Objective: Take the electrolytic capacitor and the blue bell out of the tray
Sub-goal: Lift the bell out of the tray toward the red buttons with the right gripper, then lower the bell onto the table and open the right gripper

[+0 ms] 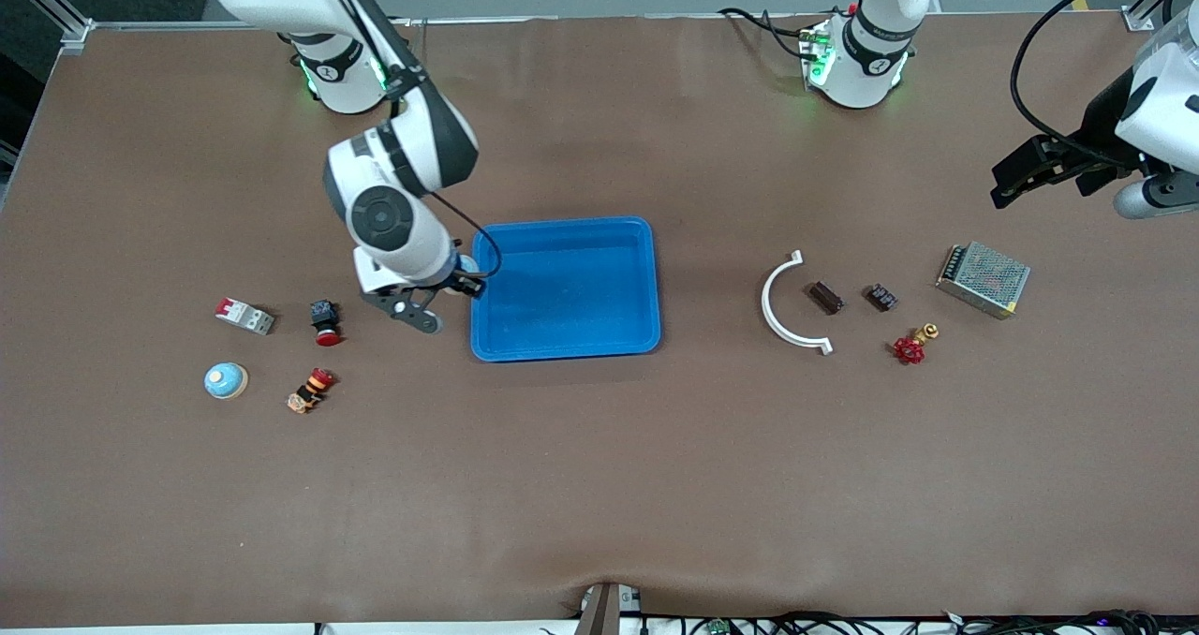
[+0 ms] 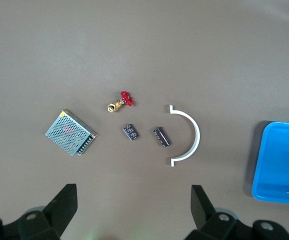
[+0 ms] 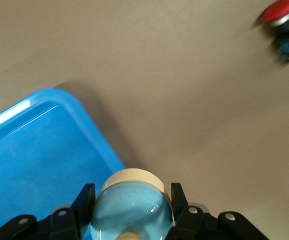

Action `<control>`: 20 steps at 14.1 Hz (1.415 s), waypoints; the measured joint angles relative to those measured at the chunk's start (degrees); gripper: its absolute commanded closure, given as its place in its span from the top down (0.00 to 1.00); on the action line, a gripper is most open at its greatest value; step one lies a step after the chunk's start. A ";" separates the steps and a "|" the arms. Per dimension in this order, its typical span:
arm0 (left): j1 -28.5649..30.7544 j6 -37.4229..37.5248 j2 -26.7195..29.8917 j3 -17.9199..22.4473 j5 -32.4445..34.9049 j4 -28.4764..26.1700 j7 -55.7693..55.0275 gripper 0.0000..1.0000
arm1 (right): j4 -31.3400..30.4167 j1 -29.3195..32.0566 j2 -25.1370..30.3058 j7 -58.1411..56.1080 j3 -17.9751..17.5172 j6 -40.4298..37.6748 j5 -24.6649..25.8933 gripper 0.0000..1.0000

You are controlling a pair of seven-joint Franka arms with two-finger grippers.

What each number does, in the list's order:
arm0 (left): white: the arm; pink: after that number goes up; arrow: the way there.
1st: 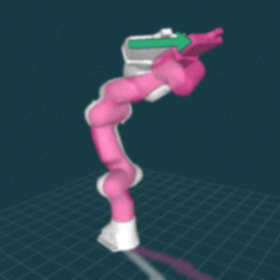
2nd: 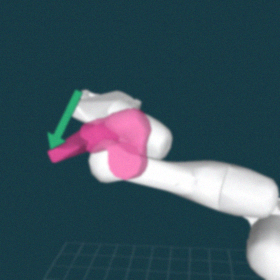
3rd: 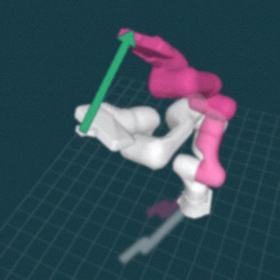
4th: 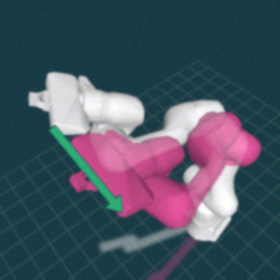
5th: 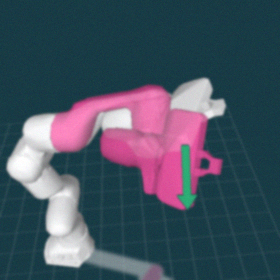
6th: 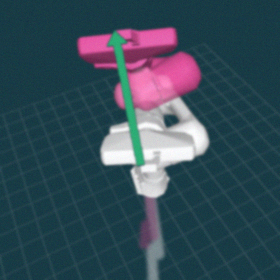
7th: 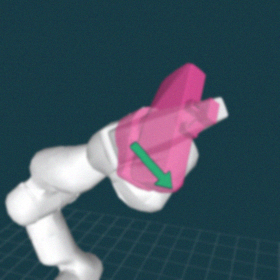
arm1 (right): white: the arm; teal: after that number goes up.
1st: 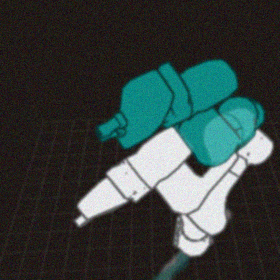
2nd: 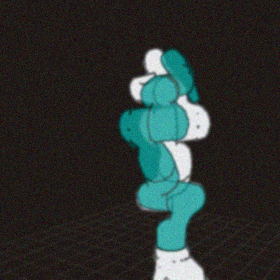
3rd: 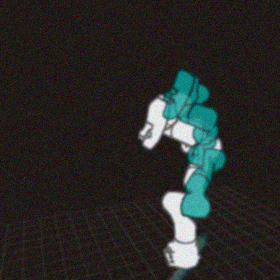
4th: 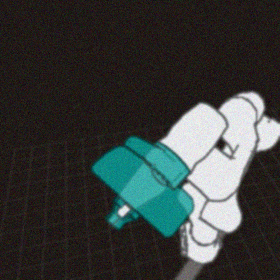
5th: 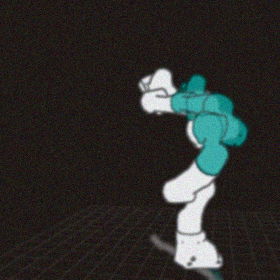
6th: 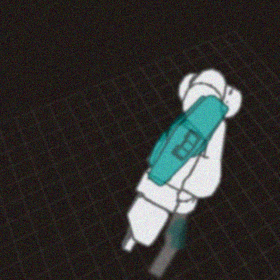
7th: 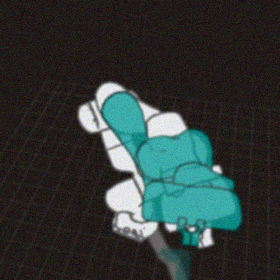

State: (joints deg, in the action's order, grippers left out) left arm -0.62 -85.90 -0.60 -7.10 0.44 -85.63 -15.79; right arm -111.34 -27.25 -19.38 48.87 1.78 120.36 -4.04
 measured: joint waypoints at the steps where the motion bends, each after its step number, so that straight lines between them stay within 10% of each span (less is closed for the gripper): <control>1: 0.00 0.00 -0.17 0.00 0.00 0.00 0.00 1.00 | -1.24 1.68 0.99 -3.03 0.05 -0.04 0.00 0.00; 20: -0.24 1.19 -0.93 -0.12 0.00 0.00 0.00 1.00 | -29.19 39.98 20.88 -53.13 0.30 5.65 -0.21 0.00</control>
State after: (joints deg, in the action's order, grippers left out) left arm -0.87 -84.71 -1.52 -7.23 0.44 -85.63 -15.79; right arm -140.54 12.73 1.51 -4.25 2.08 126.01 -4.25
